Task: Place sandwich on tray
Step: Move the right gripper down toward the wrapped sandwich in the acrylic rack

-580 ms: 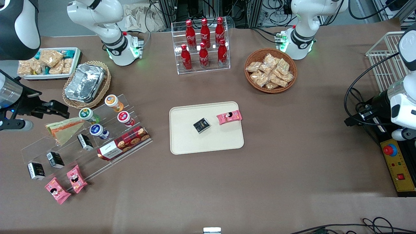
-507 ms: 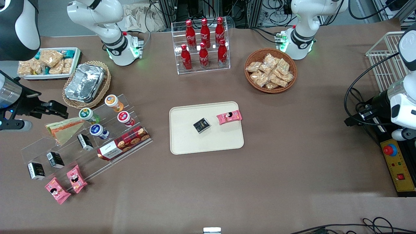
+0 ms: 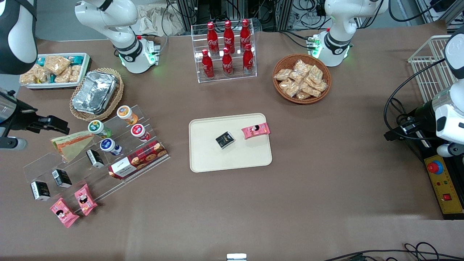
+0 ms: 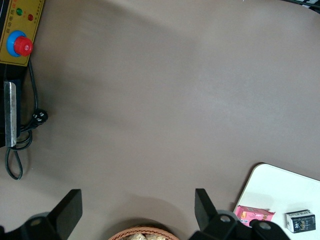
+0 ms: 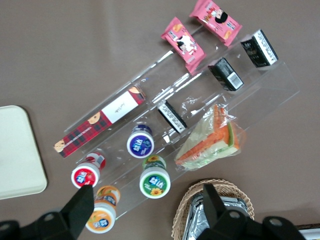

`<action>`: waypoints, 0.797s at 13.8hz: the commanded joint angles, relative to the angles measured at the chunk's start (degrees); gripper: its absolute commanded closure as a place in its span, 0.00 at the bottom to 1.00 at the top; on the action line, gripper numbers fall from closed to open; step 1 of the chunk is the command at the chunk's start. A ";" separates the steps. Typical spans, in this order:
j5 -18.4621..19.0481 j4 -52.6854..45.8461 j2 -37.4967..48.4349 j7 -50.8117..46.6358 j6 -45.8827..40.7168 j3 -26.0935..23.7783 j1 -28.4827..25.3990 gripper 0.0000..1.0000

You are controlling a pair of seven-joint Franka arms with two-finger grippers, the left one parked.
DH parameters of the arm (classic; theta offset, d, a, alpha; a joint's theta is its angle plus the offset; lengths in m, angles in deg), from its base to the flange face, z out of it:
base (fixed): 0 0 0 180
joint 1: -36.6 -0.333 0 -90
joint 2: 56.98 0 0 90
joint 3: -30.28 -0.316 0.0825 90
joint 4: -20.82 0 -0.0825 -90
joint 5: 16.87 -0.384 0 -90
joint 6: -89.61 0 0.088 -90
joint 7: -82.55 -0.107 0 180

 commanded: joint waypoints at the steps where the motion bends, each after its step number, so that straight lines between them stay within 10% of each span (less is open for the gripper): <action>1: 1.37 -0.05 -1.13 -0.75 -0.20 -0.17 0.81 0.03; 11: 4.60 -0.05 -2.88 -29.48 0.94 0.18 4.15 0.03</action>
